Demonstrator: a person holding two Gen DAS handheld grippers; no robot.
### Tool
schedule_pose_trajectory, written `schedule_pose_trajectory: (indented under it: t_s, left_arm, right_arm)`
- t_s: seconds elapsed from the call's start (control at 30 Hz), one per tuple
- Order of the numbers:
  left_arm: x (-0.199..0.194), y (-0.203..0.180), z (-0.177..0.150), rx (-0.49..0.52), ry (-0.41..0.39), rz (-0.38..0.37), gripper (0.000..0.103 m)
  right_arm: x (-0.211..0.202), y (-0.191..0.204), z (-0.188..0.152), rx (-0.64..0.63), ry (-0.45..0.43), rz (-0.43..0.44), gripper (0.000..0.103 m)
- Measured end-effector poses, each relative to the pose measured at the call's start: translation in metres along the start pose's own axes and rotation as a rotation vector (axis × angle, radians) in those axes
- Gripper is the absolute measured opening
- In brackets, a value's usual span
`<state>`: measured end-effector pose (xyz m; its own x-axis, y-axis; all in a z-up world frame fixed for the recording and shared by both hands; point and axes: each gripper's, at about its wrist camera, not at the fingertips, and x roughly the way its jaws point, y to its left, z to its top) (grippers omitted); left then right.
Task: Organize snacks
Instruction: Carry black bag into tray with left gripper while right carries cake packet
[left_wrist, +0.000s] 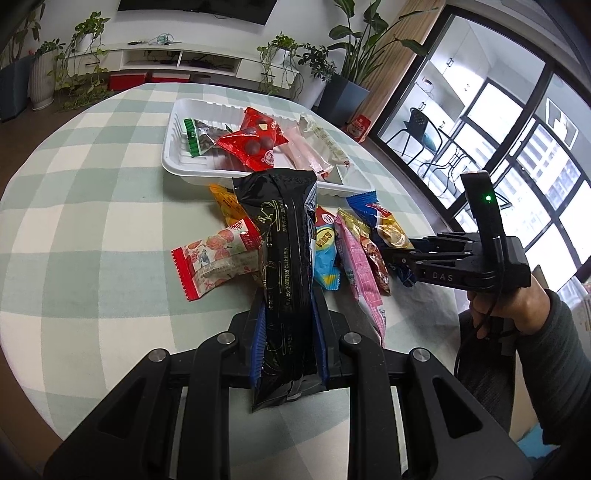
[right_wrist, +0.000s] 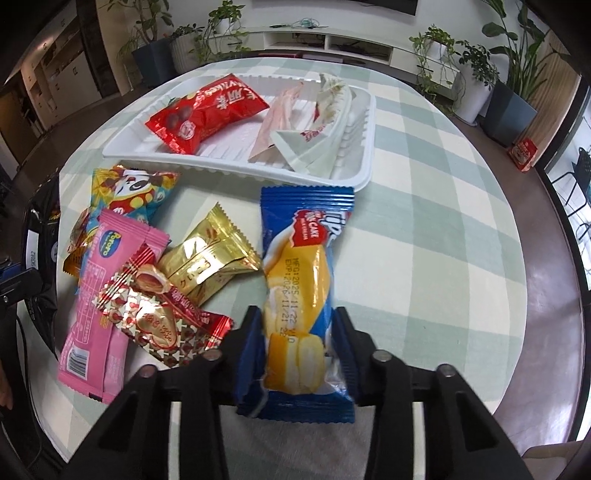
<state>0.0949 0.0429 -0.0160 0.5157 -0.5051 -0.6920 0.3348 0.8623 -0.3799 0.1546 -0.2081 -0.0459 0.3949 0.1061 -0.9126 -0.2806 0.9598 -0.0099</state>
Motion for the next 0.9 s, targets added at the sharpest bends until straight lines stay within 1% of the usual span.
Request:
schedule_pose_trajectory:
  t_s: [0.3, 0.43, 0.63, 0.8, 0.9]
  left_arm:
    - [-0.002, 0.000, 0.001, 0.001, -0.008, -0.011, 0.020]
    - [-0.004, 0.001, 0.001, -0.005, -0.014, -0.022, 0.020]
    - [-0.007, 0.001, 0.001, -0.009, -0.018, -0.033, 0.020]
    - [-0.010, 0.002, 0.002, -0.022, -0.023, -0.045, 0.020]
    - [-0.015, 0.006, 0.007, -0.036, -0.035, -0.060, 0.020]
  right_arm:
    - [-0.007, -0.004, -0.005, 0.039, -0.010, 0.020, 0.030]
    - [-0.020, -0.011, -0.011, 0.084, -0.042, 0.048, 0.030]
    - [-0.038, -0.015, -0.023, 0.158, -0.083, 0.128, 0.030]
    - [-0.044, -0.019, -0.033, 0.199, -0.094, 0.159, 0.030]
    - [-0.049, -0.028, -0.033, 0.231, -0.112, 0.166, 0.030]
